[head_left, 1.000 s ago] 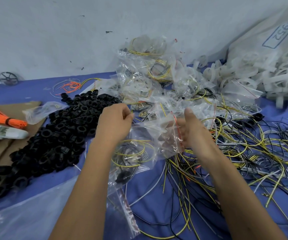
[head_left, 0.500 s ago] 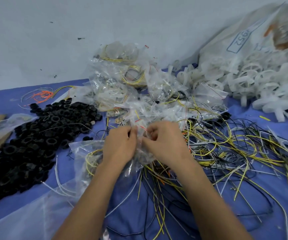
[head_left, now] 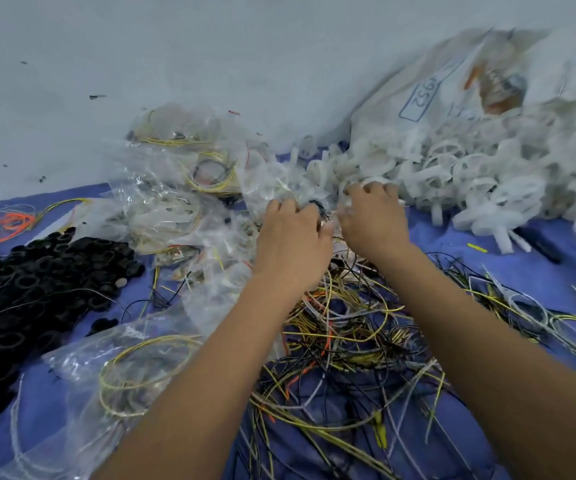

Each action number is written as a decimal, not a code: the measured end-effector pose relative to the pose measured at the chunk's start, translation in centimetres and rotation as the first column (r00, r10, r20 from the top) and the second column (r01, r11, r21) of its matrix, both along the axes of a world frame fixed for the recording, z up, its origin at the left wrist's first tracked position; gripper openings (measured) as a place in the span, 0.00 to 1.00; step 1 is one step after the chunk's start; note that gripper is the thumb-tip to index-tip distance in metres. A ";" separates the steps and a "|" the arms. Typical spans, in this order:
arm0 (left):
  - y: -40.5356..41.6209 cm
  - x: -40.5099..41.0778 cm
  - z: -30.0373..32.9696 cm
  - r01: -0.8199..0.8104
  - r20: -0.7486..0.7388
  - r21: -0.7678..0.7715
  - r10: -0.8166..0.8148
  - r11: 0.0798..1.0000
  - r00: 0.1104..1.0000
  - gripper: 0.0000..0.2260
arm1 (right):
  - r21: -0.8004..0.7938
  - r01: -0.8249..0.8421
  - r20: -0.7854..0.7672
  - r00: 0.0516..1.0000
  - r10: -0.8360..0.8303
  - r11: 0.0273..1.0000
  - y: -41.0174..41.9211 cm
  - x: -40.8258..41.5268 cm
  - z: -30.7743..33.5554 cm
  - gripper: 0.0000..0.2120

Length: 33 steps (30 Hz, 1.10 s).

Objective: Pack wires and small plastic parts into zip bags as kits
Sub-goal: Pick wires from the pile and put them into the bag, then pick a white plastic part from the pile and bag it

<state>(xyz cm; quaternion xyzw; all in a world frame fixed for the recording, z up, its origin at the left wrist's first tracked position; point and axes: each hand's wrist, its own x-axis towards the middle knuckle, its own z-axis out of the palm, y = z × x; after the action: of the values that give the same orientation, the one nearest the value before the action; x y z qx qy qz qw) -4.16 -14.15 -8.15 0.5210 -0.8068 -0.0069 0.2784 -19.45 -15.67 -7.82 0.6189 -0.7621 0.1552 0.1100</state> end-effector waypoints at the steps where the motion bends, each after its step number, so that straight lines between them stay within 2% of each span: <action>1: -1.1 -0.3 0.0 -0.018 0.052 0.000 0.018 1.000 0.999 0.18 | 0.090 -0.017 0.010 1.000 0.016 0.996 -1.0 -0.4 -0.7 0.20; 4: -4.8 -0.6 0.1 -0.063 0.192 0.034 0.055 0.997 0.980 0.23 | 0.241 -0.169 0.076 0.985 0.155 0.956 -2.9 -0.1 -3.2 0.18; 7: -8.2 0.2 -0.6 -0.069 0.349 0.198 -0.004 0.978 0.937 0.28 | 0.151 -0.252 0.175 0.959 0.225 0.956 -3.9 0.1 -4.3 0.18; 10: -10.4 2.0 -2.1 -0.166 0.430 0.314 0.015 0.935 0.903 0.30 | 0.069 -0.220 0.299 0.935 0.190 0.973 -5.3 -1.1 -3.4 0.26; 11: -10.8 2.5 -2.5 -0.196 0.416 0.319 0.049 0.927 0.908 0.30 | 0.065 -0.195 0.280 0.945 0.170 0.979 -5.7 -1.3 -2.9 0.27; 13: -11.5 3.4 -3.1 -0.252 0.373 0.291 0.134 0.923 0.918 0.31 | 0.023 -0.156 0.147 0.978 0.151 0.988 -7.0 -1.3 -1.9 0.26; 15: -12.0 3.8 -3.4 -0.331 0.338 0.289 0.227 0.899 0.913 0.33 | -0.102 -0.137 0.007 0.990 0.139 0.985 -8.5 -0.9 -1.3 0.15; 16: -12.2 4.1 -3.5 -0.372 0.322 0.302 0.273 0.878 0.906 0.35 | -0.158 -0.118 -0.005 0.993 0.118 0.980 -9.3 -0.6 -1.0 0.09; 17: -12.5 4.4 -3.7 -0.407 0.308 0.317 0.313 0.857 0.898 0.36 | -0.192 -0.101 -0.001 0.995 0.103 0.976 -9.9 -0.4 -0.6 0.05; 18: -13.0 4.8 -3.9 -0.434 0.294 0.328 0.345 0.839 0.891 0.37 | -0.203 -0.102 -0.020 0.995 0.100 0.974 -10.8 -0.2 -0.3 0.07; 21: -14.5 6.4 -4.3 -0.450 0.263 0.335 0.377 0.828 0.888 0.34 | -0.157 -0.129 -0.189 0.977 0.098 0.979 -13.3 -0.3 -0.1 0.15; 24: -16.1 8.1 -4.8 -0.443 0.217 0.352 0.388 0.825 0.896 0.33 | -0.033 -0.066 -0.187 0.981 0.059 0.997 -15.6 -0.8 -0.3 0.29; 26: -16.8 9.2 -5.1 -0.456 0.190 0.363 0.415 0.813 0.890 0.35 | 0.055 -0.046 -0.146 0.988 0.054 0.997 -17.0 -1.2 -0.7 0.32; 30: -17.6 10.2 -5.4 -0.472 0.162 0.371 0.445 0.800 0.881 0.40 | 0.189 -0.063 -0.103 0.991 0.083 0.980 -18.5 -1.5 -1.8 0.32; 33: -18.2 10.5 -5.2 -0.481 0.117 0.400 0.477 0.781 0.871 0.37 | 0.200 -0.085 -0.087 0.991 0.104 0.976 -18.2 -1.1 -2.1 0.23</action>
<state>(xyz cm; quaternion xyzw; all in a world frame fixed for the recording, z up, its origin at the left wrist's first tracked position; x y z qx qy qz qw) 6.35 -32.31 -13.38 0.7556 -0.6289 -0.1054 0.1496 -20.53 -33.89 -9.89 0.6690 -0.7372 0.0541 0.0779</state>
